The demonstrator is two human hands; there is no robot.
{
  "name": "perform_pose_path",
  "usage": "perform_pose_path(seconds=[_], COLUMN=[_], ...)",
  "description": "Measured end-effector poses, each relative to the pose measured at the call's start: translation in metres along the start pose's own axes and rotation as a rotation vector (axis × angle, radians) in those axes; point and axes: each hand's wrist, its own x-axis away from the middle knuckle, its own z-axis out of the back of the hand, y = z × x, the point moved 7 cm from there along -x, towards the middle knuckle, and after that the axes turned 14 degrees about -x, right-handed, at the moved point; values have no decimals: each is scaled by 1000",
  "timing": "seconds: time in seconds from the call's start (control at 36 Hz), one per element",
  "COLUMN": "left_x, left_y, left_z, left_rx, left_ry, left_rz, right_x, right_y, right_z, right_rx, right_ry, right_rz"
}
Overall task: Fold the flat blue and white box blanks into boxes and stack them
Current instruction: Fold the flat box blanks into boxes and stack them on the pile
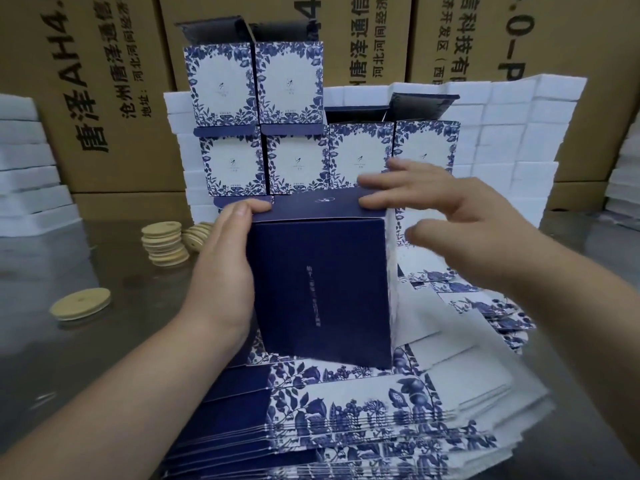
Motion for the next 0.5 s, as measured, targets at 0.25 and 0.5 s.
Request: perform_pose_path(seconds=[0.25, 0.5], left_x=[20, 44], left_y=[46, 50], left_z=[9, -13], left_rx=[-626, -651], left_ry=[251, 28], left_rz=[-458, -715], right_x=[0, 6], right_y=[-28, -49], right_z=[-17, -31], right_rx=[192, 505], right_ry=[55, 163], right_rz=[132, 292])
